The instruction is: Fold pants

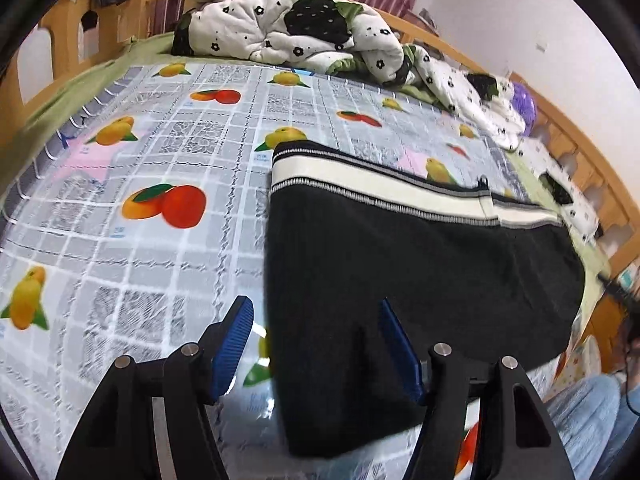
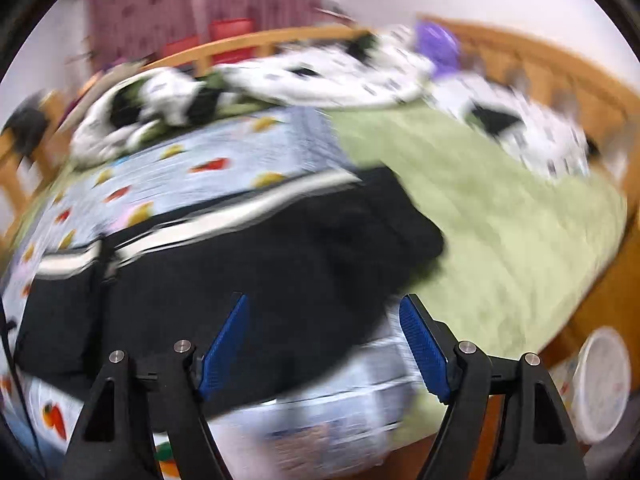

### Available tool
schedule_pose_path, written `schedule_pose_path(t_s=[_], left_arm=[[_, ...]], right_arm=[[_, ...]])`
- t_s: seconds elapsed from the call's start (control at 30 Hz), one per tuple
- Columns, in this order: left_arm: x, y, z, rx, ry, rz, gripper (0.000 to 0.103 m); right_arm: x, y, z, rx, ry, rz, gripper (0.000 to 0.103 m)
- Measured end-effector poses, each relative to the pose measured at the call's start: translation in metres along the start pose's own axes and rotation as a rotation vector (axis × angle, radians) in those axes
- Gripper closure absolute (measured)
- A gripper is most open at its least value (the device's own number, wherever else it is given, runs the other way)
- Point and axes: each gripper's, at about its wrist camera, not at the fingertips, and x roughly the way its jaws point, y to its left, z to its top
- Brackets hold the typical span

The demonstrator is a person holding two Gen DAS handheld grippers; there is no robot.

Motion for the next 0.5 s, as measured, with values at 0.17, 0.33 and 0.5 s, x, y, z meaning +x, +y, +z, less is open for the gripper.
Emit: schedule_pose_path(t_s=[0.17, 0.33, 0.5], left_arm=[[0.029, 0.015, 0.010, -0.085, 0.058, -0.034, 0.041], [0.052, 0.026, 0.018, -0.124, 0.087, -0.083, 0.042], [0.069, 0.024, 0.031, -0.154, 0.113, -0.122, 0.060]], right_arm=[[0.051, -0.046, -0.002, 0.157, 0.034, 0.069, 0.027], [0.099, -0.048, 0.009, 0.236, 0.065, 0.129, 0.047], [0.117, -0.040, 0.019, 0.274, 0.066, 0.103, 0.066]])
